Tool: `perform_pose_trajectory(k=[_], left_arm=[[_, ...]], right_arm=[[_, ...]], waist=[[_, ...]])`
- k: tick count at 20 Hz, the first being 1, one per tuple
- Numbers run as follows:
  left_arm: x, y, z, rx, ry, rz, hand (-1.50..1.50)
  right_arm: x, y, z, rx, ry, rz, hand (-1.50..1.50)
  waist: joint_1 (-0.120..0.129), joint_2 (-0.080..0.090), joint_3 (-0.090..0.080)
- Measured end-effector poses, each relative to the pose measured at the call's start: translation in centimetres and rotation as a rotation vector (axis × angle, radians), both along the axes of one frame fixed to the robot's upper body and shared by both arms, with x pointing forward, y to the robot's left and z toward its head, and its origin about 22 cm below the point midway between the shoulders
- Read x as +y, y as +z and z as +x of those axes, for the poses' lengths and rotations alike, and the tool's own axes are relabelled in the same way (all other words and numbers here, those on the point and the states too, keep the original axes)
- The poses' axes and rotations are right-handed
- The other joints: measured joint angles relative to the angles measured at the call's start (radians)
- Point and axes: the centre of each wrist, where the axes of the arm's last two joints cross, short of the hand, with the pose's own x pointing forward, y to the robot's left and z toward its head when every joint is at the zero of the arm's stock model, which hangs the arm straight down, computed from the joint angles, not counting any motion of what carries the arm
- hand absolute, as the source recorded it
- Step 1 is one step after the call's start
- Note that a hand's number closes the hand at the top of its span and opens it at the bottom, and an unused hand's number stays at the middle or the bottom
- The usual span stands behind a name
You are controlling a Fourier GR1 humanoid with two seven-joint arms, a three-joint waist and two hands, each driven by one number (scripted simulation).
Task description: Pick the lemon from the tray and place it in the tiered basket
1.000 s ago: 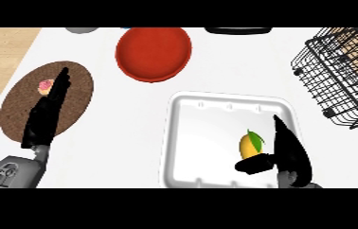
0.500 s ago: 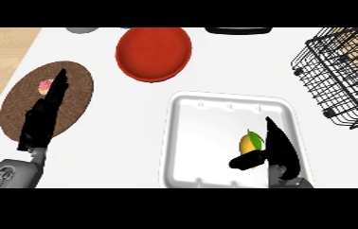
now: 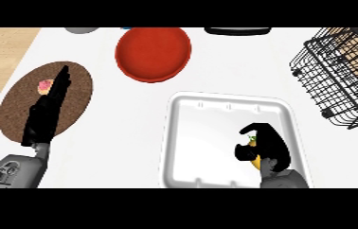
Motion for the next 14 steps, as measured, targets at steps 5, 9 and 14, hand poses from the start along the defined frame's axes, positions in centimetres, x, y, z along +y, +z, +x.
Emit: perform_pose_trajectory(k=[5, 9, 14], left_arm=[[0.0, 0.1, -0.2, 0.001, 0.006, 0.007, 0.00], [-0.3, -0.3, -0.7, 0.001, 0.008, 0.009, 0.00], [-0.3, -0.2, -0.5, 0.007, 0.007, 0.006, 0.00]], right_arm=[[0.5, -0.1, 0.5, -0.011, 0.006, -0.002, 1.50], [0.7, 0.5, -0.2, -0.049, 0.003, 0.050, 1.50], [1.1, 1.5, -2.2, -0.135, 0.440, -0.001, 1.50]], waist=[[-0.001, 0.000, 0.000], [-0.001, 0.002, 0.005], [0.002, -0.002, 0.008]])
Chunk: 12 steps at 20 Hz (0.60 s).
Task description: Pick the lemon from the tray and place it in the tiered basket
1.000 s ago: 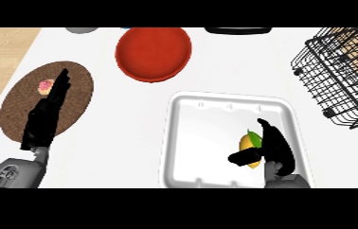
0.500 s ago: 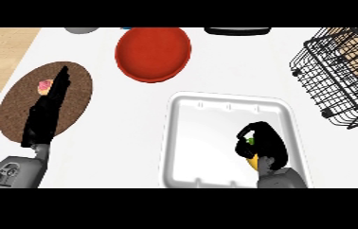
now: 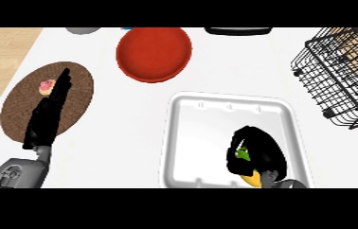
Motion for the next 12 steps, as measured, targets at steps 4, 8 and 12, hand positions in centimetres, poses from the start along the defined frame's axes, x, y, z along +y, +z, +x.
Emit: perform_pose_trajectory(k=[4, 8, 12], left_arm=[[0.8, 0.1, -0.2, 0.002, 0.015, 0.002, 0.00], [0.9, 0.2, -0.4, 0.003, 0.026, -0.002, 0.00], [1.2, 0.1, -0.6, 0.004, 0.032, -0.006, 0.00]], right_arm=[[-1.4, 1.6, -2.4, -0.119, 0.299, 0.009, 1.50], [-4.4, 4.5, -4.3, -0.307, 0.355, 0.123, 1.50], [-7.1, 8.5, -5.4, -0.539, 0.324, 0.182, 1.50]], waist=[[-0.015, -0.004, 0.001], [-0.032, -0.003, 0.002], [-0.036, -0.002, 0.002]])
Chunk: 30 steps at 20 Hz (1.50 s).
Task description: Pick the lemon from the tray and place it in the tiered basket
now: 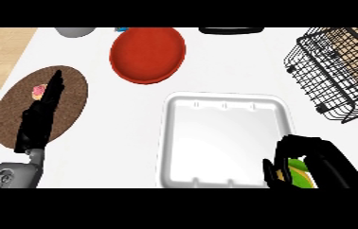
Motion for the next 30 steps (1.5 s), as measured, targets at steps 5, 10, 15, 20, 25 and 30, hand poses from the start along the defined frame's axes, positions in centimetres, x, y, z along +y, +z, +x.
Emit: perform_pose_trajectory(k=[5, 10, 15, 20, 25, 30], left_arm=[[-0.4, 0.5, 0.2, -0.006, -0.011, 0.002, 0.00], [-0.9, 0.5, 0.3, -0.005, -0.025, 0.000, 0.00], [-0.6, 0.1, 0.6, -0.006, -0.031, 0.003, 0.00], [-1.2, 0.0, 0.7, -0.009, -0.040, 0.001, 0.00], [-1.7, 0.8, 1.0, -0.017, -0.046, 0.007, 0.00], [-1.7, 0.7, 1.4, -0.019, -0.052, 0.003, 0.00]], right_arm=[[-3.3, 5.1, -0.9, -0.185, -0.067, 0.081, 1.50], [-6.8, 9.4, 0.0, -0.313, -0.150, 0.024, 1.50], [-10.2, 13.4, 2.1, -0.322, -0.168, -0.017, 1.50], [-12.9, 14.6, 4.6, -0.304, -0.153, -0.007, 1.50], [-13.9, 15.2, 7.3, -0.339, -0.164, -0.100, 1.50], [-15.6, 15.0, 9.5, -0.402, -0.252, -0.273, 1.50]], waist=[[0.010, 0.003, -0.001], [0.024, 0.007, -0.001], [0.031, 0.009, -0.002], [0.038, 0.010, -0.001], [0.045, 0.012, -0.001], [0.053, 0.016, -0.001]])
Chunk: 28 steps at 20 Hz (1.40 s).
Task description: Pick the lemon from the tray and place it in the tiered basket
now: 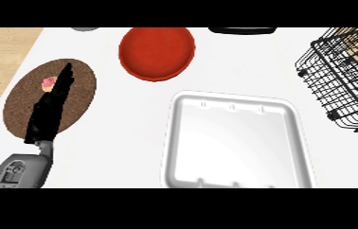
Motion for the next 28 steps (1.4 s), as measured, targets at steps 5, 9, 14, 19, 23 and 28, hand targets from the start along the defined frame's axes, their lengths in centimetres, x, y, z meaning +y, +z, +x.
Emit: perform_pose_trajectory(k=[5, 9, 14, 19, 23, 28], left_arm=[[-0.1, 0.0, 0.1, 0.002, -0.009, 0.004, 0.00], [0.2, -0.1, -0.1, 0.005, -0.007, 0.001, 0.00], [0.0, -0.2, -0.2, 0.000, -0.007, 0.005, 0.00], [0.4, 0.0, 0.0, 0.004, -0.009, 0.005, 0.00], [0.1, 0.1, 0.1, 0.005, -0.009, 0.005, 0.00], [-0.4, -0.4, 0.2, 0.006, -0.004, 0.005, 0.00]], right_arm=[[-2.9, -0.7, 2.7, -0.031, -0.097, -0.107, 1.50], [-5.2, -1.4, 4.8, -0.018, -0.097, -0.142, 1.50], [-7.8, -2.4, 6.3, 0.038, -0.047, -0.144, 1.50], [-9.7, -4.4, 7.2, 0.115, 0.004, -0.098, 1.50], [-10.3, -5.8, 8.0, 0.218, 0.000, 0.000, -1.50], [-11.1, -8.8, 8.0, 0.314, -0.015, 0.096, -1.50]], waist=[[0.007, 0.001, 0.000], [0.006, 0.000, 0.000], [0.004, 0.000, 0.000], [0.004, 0.000, 0.000], [0.007, 0.001, 0.001], [0.003, 0.001, 0.001]])
